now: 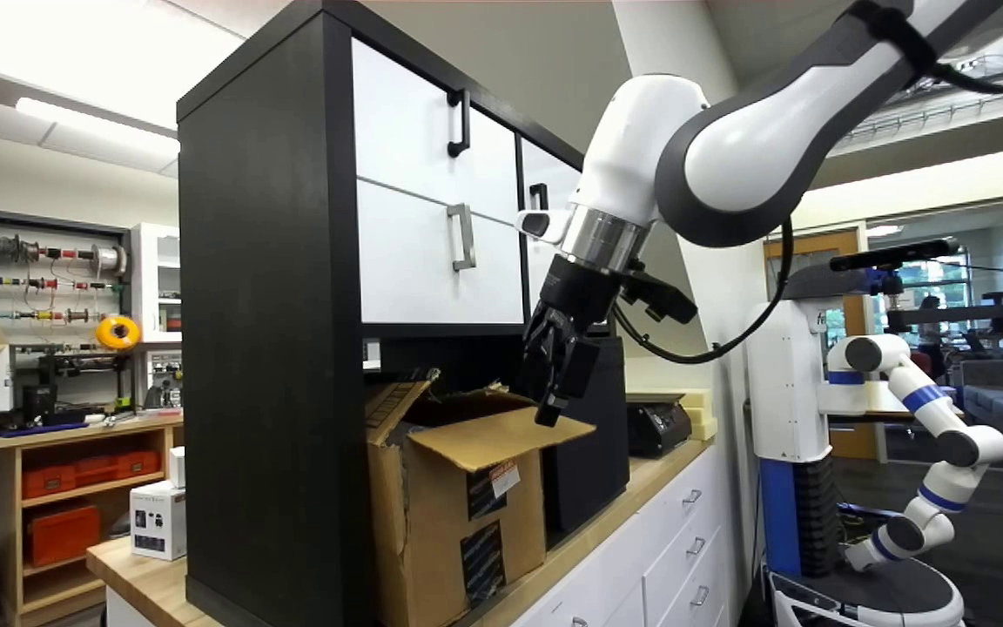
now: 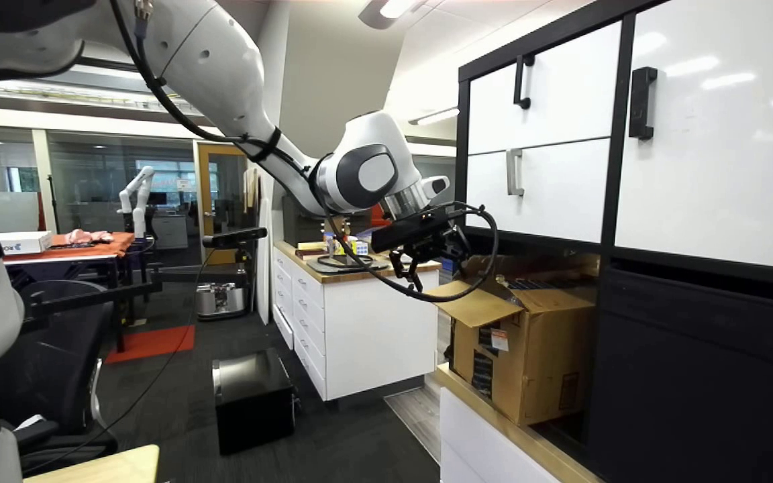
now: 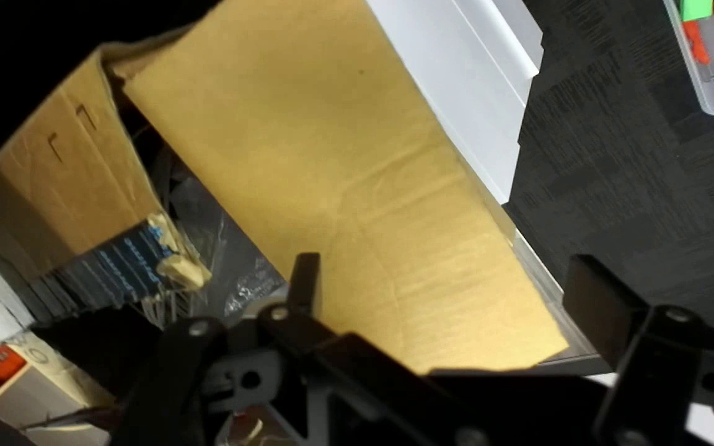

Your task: Pull the cardboard box forwards

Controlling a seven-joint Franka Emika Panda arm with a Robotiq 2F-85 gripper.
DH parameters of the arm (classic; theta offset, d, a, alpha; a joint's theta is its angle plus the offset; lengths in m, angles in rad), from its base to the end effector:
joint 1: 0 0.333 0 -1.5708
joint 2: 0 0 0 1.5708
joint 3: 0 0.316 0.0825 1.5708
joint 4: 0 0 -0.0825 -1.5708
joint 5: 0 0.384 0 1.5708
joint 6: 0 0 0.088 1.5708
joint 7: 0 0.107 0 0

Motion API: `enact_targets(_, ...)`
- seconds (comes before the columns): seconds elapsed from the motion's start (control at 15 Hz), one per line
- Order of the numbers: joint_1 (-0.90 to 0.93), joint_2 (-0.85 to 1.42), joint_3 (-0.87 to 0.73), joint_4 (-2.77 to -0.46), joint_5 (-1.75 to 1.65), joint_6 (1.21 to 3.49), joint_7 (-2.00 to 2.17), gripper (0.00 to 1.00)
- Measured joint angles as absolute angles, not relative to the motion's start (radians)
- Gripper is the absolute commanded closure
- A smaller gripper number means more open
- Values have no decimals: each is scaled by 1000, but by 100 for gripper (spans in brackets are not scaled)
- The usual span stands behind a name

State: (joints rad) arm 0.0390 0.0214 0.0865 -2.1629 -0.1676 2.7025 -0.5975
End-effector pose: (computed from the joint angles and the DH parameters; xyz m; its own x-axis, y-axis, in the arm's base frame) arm 0.5746 0.0780 0.4438 0.5680 0.7559 0.3255 0.6510 -0.6546 0.3843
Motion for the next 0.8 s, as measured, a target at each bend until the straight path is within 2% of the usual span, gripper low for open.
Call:
enact_targets(0.47,40,90,121,-2136,58,2774,-1071,0)
enact_targets(0.8,36,132,117,-2090,59,2779,-1197,0)
